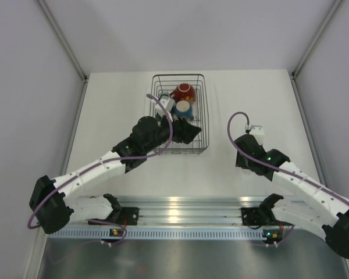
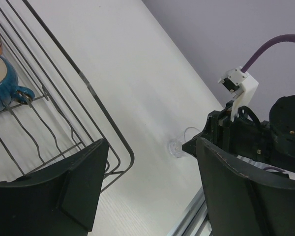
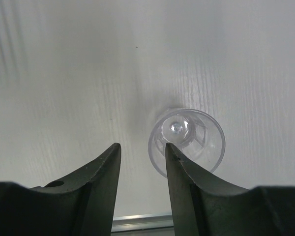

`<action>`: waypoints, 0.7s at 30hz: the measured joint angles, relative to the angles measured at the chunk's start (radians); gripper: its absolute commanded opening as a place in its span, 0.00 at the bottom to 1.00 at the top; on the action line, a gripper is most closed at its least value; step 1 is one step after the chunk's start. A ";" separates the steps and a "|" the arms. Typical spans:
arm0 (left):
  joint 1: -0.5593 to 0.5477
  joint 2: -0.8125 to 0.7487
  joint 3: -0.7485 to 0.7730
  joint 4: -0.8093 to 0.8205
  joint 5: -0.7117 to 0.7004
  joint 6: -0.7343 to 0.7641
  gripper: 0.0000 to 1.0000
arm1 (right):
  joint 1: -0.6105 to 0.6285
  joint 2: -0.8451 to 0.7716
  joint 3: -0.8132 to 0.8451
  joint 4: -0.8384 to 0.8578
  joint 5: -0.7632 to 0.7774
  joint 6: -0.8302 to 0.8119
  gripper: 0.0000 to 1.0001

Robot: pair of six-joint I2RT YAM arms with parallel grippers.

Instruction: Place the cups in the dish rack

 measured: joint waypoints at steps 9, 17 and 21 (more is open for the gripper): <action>0.018 -0.055 -0.003 -0.002 0.003 0.010 0.78 | 0.000 0.093 0.000 0.013 -0.002 0.000 0.06; 0.045 -0.071 -0.004 -0.023 0.003 0.010 0.78 | -0.002 0.161 0.021 0.054 0.001 -0.041 0.00; 0.082 -0.071 -0.004 -0.024 0.023 -0.011 0.78 | -0.002 0.161 0.048 0.056 0.001 -0.085 0.00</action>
